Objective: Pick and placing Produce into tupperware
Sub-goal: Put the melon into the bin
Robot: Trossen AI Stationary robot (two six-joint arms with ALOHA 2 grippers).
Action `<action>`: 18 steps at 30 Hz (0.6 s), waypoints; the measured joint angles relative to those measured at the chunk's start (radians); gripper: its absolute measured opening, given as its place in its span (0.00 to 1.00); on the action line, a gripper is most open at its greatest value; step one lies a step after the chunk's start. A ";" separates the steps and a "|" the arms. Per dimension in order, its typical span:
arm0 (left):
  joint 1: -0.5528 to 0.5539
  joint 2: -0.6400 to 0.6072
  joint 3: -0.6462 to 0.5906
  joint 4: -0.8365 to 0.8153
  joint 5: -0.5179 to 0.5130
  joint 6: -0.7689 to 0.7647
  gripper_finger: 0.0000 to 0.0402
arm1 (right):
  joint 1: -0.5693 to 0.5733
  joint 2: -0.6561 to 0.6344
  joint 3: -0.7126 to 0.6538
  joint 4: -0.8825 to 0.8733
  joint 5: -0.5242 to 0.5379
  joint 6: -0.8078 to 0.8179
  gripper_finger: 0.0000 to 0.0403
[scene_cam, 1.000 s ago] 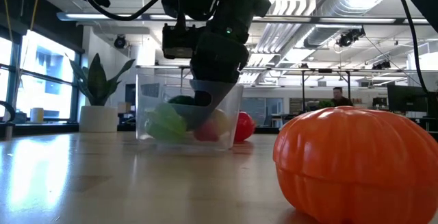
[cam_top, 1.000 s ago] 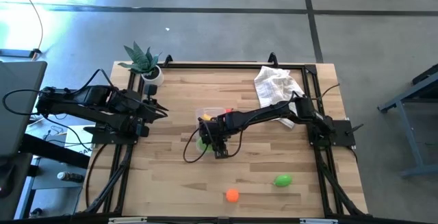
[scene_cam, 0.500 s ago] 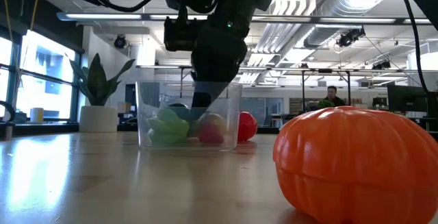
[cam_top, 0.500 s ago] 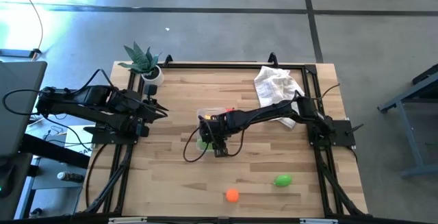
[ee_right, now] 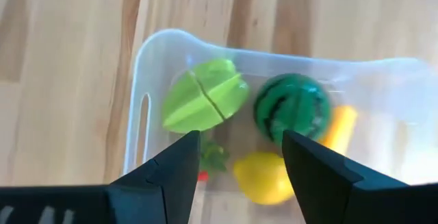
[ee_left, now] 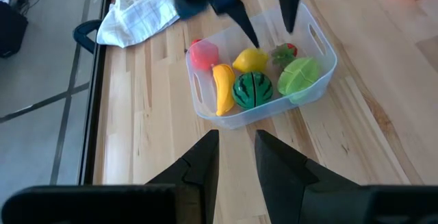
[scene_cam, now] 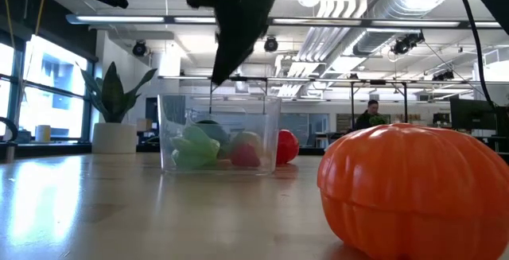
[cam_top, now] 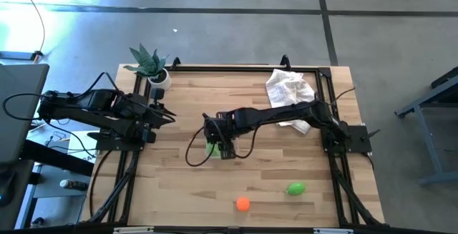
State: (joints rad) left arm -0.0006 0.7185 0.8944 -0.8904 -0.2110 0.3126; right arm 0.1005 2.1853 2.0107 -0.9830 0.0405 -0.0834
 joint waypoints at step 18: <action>0.000 0.000 0.000 0.000 0.000 0.000 0.21 | 0.065 -0.127 0.255 -0.555 0.148 0.239 0.49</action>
State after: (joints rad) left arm -0.0006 0.7185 0.8944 -0.8903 -0.2110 0.3125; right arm 0.1650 2.0579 2.2653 -1.5382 0.1881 0.1555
